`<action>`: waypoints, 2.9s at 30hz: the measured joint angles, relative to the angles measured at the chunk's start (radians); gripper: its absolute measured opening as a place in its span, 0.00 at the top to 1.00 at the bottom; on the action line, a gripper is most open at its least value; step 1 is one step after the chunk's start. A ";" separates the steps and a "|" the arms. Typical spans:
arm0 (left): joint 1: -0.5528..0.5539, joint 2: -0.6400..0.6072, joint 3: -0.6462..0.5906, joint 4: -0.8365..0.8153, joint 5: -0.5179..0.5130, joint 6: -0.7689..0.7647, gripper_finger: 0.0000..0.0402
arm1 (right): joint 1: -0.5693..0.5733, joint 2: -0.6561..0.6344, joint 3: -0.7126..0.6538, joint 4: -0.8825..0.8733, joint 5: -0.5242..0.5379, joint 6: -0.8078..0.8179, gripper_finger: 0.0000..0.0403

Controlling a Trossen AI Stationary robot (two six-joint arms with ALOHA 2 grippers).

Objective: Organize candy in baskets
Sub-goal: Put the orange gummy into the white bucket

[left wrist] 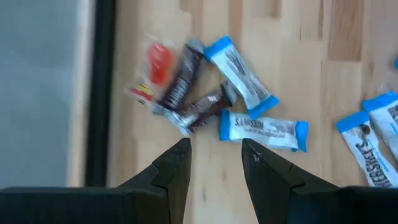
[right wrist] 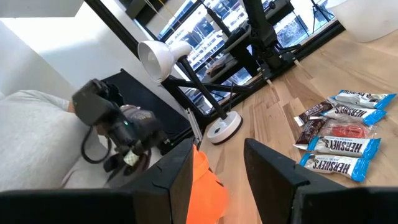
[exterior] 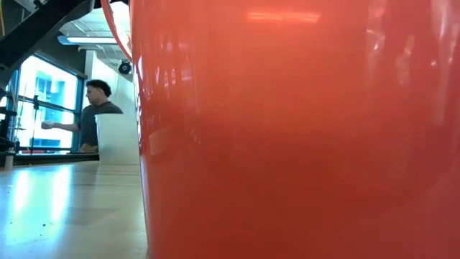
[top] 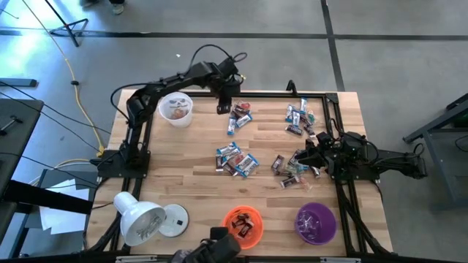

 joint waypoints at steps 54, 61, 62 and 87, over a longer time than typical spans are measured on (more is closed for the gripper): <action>0.059 0.080 0.118 0.014 -0.102 0.172 0.67 | 0.000 0.000 0.000 0.000 0.000 0.000 0.66; 0.059 0.080 0.117 0.138 -0.101 0.171 0.67 | 0.000 0.000 0.000 0.000 0.000 0.000 0.66; 0.059 0.080 0.117 0.154 -0.099 0.162 0.67 | 0.000 0.000 0.000 0.000 0.000 0.000 0.66; 0.035 0.121 0.116 0.213 0.004 0.004 0.67 | 0.000 0.000 0.000 0.000 0.000 0.000 0.66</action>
